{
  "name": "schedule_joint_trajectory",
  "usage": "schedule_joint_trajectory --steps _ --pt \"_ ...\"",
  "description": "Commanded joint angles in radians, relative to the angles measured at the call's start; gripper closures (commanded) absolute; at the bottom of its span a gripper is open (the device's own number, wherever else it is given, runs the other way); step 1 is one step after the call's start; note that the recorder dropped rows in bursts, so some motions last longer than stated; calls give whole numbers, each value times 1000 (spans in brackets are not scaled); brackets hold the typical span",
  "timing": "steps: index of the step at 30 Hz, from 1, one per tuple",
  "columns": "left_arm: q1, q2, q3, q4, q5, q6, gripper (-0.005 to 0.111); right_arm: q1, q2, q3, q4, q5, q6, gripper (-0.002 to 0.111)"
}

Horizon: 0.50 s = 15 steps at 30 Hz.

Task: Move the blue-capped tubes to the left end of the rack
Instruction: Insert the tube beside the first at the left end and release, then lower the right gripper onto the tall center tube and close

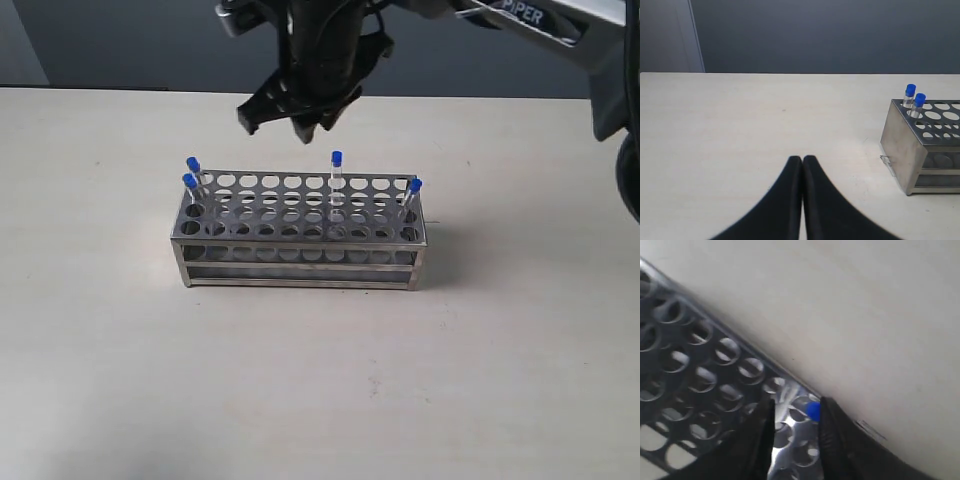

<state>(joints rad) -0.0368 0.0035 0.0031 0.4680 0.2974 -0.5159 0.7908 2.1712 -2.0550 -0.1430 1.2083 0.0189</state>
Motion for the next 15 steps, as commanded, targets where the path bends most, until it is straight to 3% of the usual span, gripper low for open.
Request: schedule_joint_trajectory --steps 1,15 --pt "-5 -4 -3 -4 -6 -1 106 -74 -12 19 42 13 12 78" --pt "-5 -4 -3 -4 -6 -1 106 -92 39 19 127 -40 -19 78"
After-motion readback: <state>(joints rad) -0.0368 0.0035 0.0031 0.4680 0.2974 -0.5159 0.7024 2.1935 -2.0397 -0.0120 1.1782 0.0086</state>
